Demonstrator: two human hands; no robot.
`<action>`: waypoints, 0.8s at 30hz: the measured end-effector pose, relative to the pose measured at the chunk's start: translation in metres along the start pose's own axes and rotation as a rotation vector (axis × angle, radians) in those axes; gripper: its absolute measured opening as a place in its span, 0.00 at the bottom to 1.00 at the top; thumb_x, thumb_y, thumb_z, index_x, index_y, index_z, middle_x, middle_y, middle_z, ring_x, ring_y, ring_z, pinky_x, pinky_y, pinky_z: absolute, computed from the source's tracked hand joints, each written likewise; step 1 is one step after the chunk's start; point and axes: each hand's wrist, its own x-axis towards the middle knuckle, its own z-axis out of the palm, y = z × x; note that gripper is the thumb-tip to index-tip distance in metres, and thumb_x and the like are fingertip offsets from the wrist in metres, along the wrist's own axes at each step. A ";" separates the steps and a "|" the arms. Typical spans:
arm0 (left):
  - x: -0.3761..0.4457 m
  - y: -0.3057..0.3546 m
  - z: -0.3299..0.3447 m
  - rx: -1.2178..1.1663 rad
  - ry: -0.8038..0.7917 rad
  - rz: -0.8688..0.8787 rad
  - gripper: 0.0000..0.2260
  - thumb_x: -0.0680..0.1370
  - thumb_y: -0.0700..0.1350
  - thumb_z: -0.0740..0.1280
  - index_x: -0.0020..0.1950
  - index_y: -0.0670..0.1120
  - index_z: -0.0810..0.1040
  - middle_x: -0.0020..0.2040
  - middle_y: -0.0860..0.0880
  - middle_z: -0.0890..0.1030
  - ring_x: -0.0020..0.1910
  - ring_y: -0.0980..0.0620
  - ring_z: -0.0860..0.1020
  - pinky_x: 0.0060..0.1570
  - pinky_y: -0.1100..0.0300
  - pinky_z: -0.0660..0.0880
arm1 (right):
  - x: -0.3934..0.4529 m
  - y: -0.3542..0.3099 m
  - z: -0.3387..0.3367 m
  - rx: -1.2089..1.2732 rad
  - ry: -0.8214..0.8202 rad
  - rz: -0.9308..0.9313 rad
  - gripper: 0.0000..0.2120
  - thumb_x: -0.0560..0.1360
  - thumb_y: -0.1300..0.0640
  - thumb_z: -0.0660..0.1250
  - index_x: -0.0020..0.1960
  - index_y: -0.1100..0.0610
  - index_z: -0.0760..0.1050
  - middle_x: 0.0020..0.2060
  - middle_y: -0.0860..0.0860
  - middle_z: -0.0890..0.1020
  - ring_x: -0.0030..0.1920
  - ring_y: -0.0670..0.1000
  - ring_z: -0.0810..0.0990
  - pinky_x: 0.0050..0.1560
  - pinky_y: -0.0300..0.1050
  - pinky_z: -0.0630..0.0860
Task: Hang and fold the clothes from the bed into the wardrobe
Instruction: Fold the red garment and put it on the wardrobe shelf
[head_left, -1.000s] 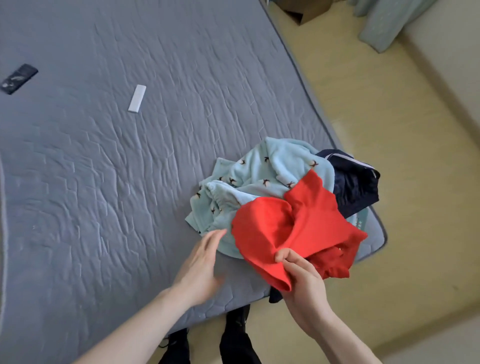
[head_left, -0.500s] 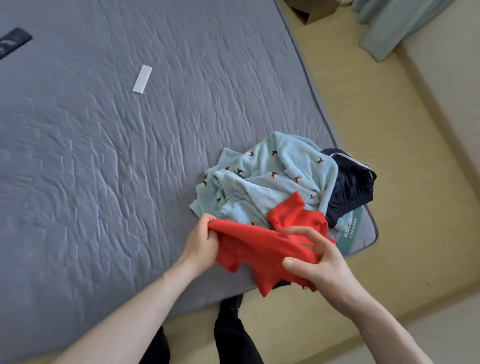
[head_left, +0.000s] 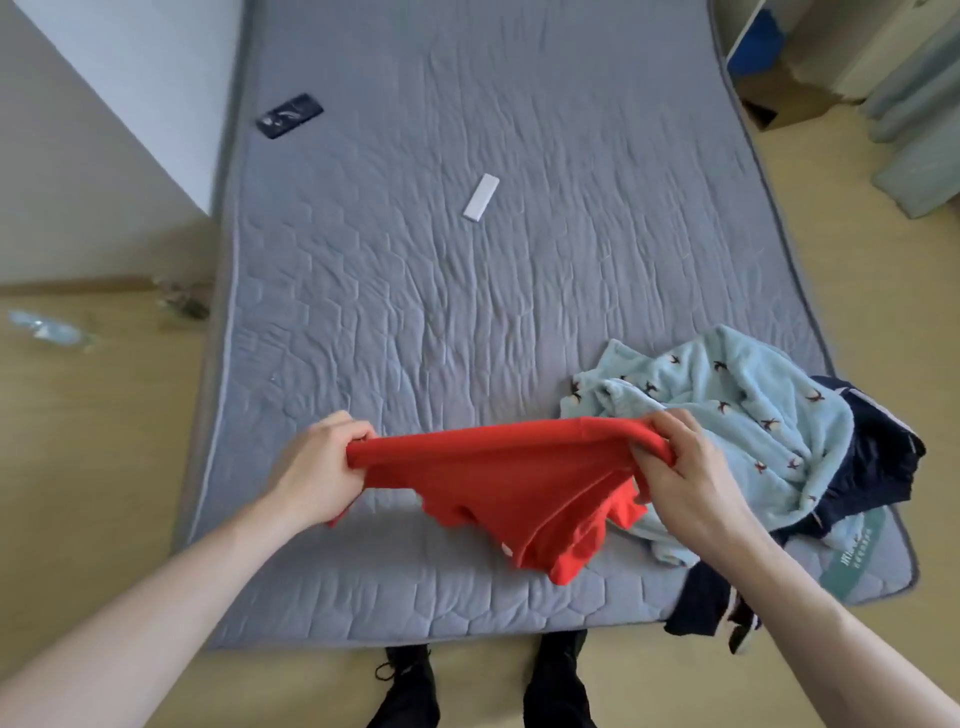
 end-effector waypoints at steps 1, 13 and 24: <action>0.002 -0.014 -0.014 -0.008 0.053 -0.025 0.08 0.69 0.43 0.62 0.40 0.51 0.80 0.39 0.52 0.75 0.40 0.43 0.80 0.39 0.46 0.77 | 0.009 -0.013 0.012 -0.017 0.011 -0.010 0.10 0.80 0.60 0.64 0.44 0.47 0.77 0.42 0.44 0.78 0.40 0.52 0.82 0.43 0.53 0.81; 0.084 -0.050 -0.216 0.065 0.685 0.018 0.11 0.76 0.35 0.64 0.53 0.47 0.81 0.47 0.42 0.84 0.45 0.37 0.81 0.44 0.51 0.76 | 0.153 -0.189 0.029 0.105 0.338 -0.112 0.10 0.81 0.55 0.60 0.42 0.55 0.74 0.33 0.46 0.81 0.30 0.35 0.81 0.30 0.26 0.72; 0.023 -0.044 -0.262 0.176 0.742 0.281 0.18 0.70 0.28 0.63 0.54 0.43 0.83 0.49 0.46 0.84 0.46 0.41 0.81 0.46 0.52 0.76 | 0.126 -0.214 0.023 -0.086 0.279 -0.404 0.11 0.82 0.51 0.60 0.42 0.47 0.75 0.28 0.51 0.77 0.29 0.52 0.75 0.31 0.51 0.73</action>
